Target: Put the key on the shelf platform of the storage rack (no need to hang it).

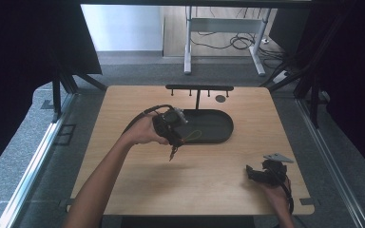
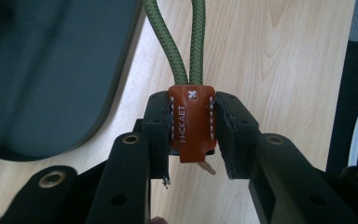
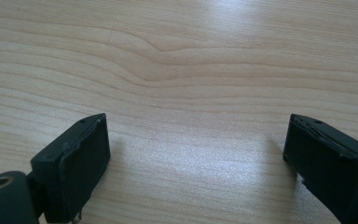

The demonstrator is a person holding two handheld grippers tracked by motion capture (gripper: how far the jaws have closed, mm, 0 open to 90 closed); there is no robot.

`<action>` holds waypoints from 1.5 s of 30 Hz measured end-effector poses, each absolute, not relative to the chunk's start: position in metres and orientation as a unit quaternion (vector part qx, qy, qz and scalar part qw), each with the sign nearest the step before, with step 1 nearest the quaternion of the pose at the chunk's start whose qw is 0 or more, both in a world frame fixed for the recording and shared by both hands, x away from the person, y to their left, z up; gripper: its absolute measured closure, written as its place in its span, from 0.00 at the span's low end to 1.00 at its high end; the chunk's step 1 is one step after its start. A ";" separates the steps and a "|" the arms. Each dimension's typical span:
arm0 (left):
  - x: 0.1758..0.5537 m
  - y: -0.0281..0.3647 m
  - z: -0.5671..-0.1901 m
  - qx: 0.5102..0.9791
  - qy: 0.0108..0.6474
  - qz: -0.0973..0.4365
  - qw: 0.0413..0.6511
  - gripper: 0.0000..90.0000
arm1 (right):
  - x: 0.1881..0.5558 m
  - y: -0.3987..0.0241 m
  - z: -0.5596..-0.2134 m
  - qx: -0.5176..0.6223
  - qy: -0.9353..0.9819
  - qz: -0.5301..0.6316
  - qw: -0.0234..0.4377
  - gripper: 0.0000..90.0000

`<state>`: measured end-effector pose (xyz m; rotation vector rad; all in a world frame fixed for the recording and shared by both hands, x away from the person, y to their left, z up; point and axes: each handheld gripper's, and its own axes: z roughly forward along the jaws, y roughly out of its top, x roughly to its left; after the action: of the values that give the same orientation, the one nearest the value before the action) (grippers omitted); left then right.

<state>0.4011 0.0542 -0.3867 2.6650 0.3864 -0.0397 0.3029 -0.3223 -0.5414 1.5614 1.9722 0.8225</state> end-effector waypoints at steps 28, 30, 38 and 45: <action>0.428 0.061 -0.369 0.953 0.158 -0.021 0.257 0.75 | 0.303 -0.322 -0.541 0.571 0.723 0.301 0.246 0.08; 0.431 0.059 -0.367 0.952 0.158 -0.019 0.260 0.75 | 0.303 -0.322 -0.541 0.571 0.723 0.302 0.246 0.08; 0.442 0.052 -0.360 0.951 0.159 -0.017 0.264 0.75 | 0.303 -0.322 -0.541 0.572 0.722 0.302 0.245 0.08; 0.454 0.050 -0.356 0.950 0.165 -0.015 0.266 0.75 | 0.303 -0.322 -0.541 0.572 0.722 0.302 0.245 0.08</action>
<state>0.4543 0.0500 -0.3557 2.5647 0.4468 -0.0413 0.3030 -0.3223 -0.5414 1.5613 1.9704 0.8250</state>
